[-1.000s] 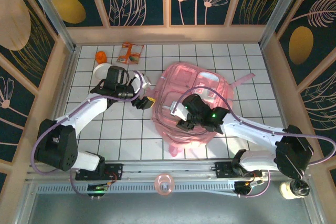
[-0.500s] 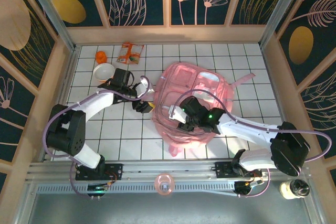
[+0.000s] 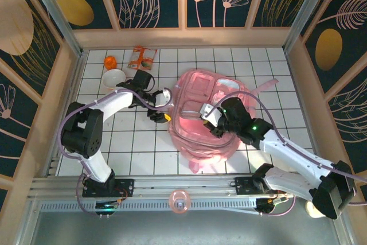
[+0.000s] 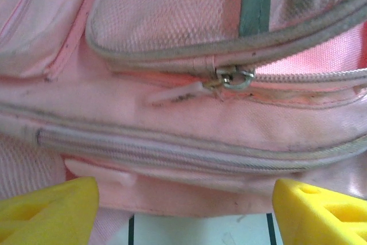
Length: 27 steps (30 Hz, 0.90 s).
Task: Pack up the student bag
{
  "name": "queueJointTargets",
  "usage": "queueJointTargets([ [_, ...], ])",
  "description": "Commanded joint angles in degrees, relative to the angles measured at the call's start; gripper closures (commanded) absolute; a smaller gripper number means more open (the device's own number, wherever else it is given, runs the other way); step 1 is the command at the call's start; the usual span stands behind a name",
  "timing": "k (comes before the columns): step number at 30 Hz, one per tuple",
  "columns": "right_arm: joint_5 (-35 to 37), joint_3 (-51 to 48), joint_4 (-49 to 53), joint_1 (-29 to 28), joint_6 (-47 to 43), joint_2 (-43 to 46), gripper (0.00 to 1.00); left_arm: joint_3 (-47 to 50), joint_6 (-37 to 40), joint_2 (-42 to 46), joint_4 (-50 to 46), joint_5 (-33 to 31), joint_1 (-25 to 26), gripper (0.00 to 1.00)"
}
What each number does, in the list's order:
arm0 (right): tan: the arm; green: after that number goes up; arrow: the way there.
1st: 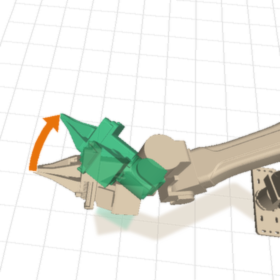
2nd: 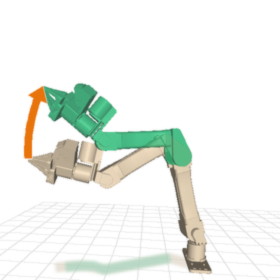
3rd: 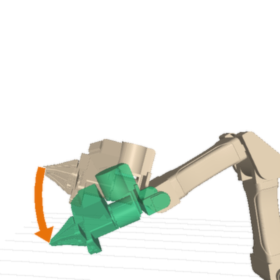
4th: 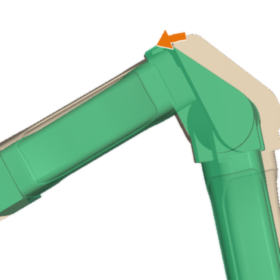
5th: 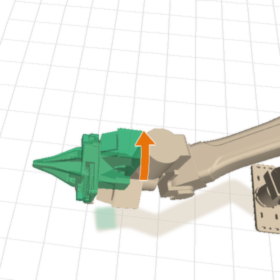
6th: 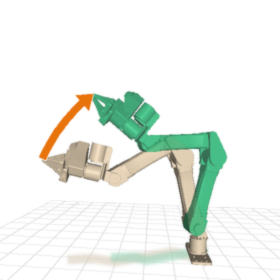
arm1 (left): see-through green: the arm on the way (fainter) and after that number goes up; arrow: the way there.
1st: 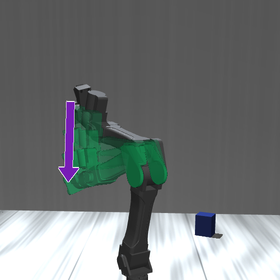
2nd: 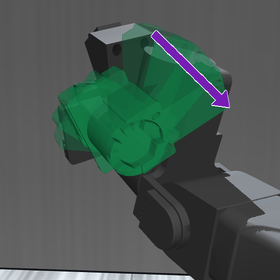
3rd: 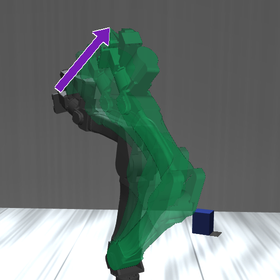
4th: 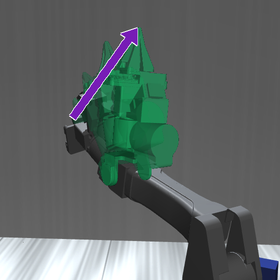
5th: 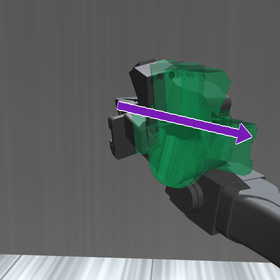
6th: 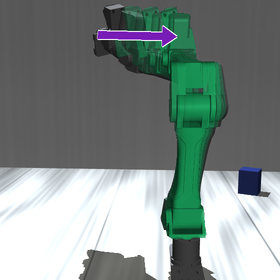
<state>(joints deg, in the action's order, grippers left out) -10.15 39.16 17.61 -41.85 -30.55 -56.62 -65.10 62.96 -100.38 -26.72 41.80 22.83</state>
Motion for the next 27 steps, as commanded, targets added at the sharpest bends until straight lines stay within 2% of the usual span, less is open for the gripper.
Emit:
queueJointTargets([
  [1, -4.1, -1.0, -0.5, 1.0, -1.8, 2.1, 1.0, -3.3, 5.7, -2.1, -3.7, 3.9, 1.6, 0.21],
  [14, -5.3, -1.9, -2.5, 2.7, -0.6, 2.0, 1.0, -4.2, 5.6, -5.2, -6.9, 8.7, 6.4, 0.26],
  [17, -3.8, -2.0, -3.3, 3.0, 0.3, 2.0, 1.0, -4.8, 5.8, -5.5, -8.6, 10.6, 6.9, 0.32],
  [20, -2.4, -2.2, -3.7, 3.5, 0.8, 2.0, 1.0, -4.1, 5.6, -4.8, -9.5, 11.4, 7.0, 0.42],
  [27, -1.9, -2.4, -5.0, 4.5, 2.5, 1.9, 1.0, -0.5, 1.8, -1.4, -5.9, 11.6, 7.0, 0.57],
])
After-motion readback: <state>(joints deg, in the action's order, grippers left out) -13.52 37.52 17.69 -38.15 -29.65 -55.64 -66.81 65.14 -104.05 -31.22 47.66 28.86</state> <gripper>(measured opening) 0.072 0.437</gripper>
